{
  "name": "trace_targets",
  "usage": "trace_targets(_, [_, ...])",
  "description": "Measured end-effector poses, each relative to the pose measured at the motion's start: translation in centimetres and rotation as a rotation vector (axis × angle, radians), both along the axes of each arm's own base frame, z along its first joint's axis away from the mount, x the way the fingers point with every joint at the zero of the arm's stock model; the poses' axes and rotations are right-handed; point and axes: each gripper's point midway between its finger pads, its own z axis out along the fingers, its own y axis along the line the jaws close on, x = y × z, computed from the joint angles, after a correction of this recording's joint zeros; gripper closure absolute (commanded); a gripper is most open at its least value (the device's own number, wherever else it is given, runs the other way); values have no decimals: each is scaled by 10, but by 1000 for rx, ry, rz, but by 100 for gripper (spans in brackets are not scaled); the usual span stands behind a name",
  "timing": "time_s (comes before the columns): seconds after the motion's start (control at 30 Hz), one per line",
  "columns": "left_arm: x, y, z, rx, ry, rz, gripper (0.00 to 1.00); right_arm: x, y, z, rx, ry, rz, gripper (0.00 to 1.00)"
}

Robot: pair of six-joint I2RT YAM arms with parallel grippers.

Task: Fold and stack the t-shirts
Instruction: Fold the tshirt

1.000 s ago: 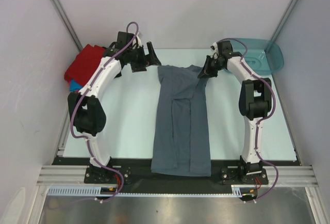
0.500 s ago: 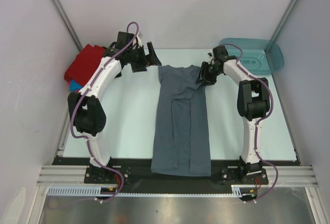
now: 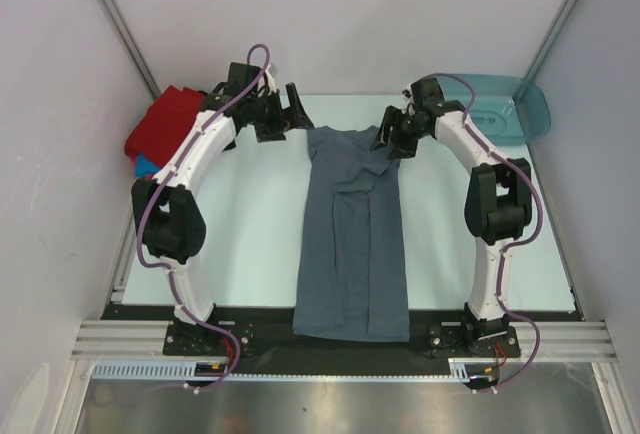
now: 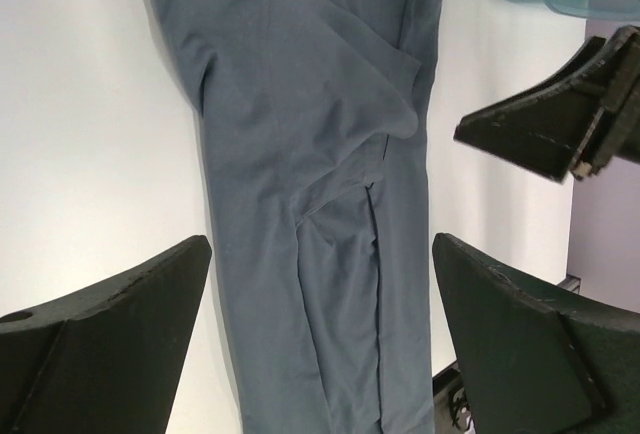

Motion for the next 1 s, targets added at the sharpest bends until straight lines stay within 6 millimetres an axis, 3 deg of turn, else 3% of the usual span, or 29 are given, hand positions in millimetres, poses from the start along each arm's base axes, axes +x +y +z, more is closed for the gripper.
trace_targets(0.1, [-2,0,-4,6,7,-5,0,-17,24,7,95,44,4,41])
trace_targets(0.2, [-4,1,-5,7,15,-8,0,-34,41,-3,161,118,-17,43])
trace_targets(0.4, [-9,2,-3,10,13,-16,0,-59,44,-40,201,257,-98,46])
trace_targets(0.73, [-17,4,6,16,-6,-27,0,-41,48,-36,238,194,-132,49])
trace_targets(1.0, [-19,5,5,17,-1,-28,0,-38,38,-48,163,187,-180,50])
